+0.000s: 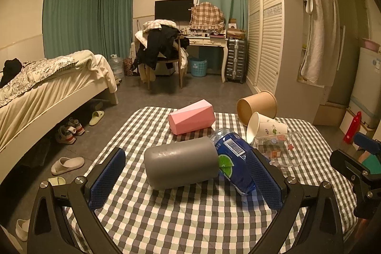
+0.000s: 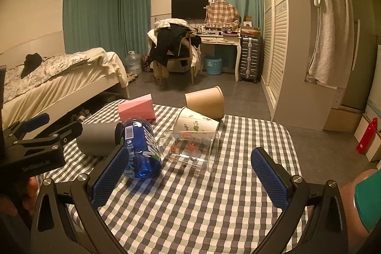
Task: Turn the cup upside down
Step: 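Reach the right gripper to the white leaf-print cup and close on it, then lift the white cup with the right gripper and turn it upright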
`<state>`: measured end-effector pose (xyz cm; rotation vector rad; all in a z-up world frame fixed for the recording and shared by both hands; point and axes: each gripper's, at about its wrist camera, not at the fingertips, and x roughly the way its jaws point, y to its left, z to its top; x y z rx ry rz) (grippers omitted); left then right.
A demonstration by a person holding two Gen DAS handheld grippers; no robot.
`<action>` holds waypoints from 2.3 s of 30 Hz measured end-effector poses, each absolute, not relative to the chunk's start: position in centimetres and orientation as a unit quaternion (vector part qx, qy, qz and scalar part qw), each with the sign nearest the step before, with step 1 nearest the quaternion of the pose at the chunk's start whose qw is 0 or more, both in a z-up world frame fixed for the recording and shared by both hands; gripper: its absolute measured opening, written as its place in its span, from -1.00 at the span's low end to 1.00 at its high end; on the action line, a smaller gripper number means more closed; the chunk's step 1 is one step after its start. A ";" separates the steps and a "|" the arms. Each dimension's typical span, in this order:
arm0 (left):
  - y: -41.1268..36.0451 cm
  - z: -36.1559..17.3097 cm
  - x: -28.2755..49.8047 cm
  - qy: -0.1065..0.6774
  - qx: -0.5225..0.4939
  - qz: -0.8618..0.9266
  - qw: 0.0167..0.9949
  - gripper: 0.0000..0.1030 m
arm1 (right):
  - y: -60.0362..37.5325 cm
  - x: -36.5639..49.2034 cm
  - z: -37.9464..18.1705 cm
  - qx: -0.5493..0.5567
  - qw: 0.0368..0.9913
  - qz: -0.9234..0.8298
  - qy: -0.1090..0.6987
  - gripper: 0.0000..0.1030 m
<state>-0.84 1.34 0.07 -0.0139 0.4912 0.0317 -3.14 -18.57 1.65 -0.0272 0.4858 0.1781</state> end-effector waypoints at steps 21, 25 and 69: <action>-1.1 3.5 6.4 0.245 -0.006 0.058 0.968 1.00 | -20.0 7.8 5.5 -0.173 0.920 0.195 0.294 0.99; -1.2 2.1 8.3 0.256 -0.008 0.058 0.965 1.00 | -19.7 12.1 3.2 -0.187 0.895 0.228 0.336 0.99; 0.1 2.3 5.3 0.249 -0.003 0.002 0.969 1.00 | -16.9 6.3 7.4 -0.189 0.893 0.119 0.391 0.24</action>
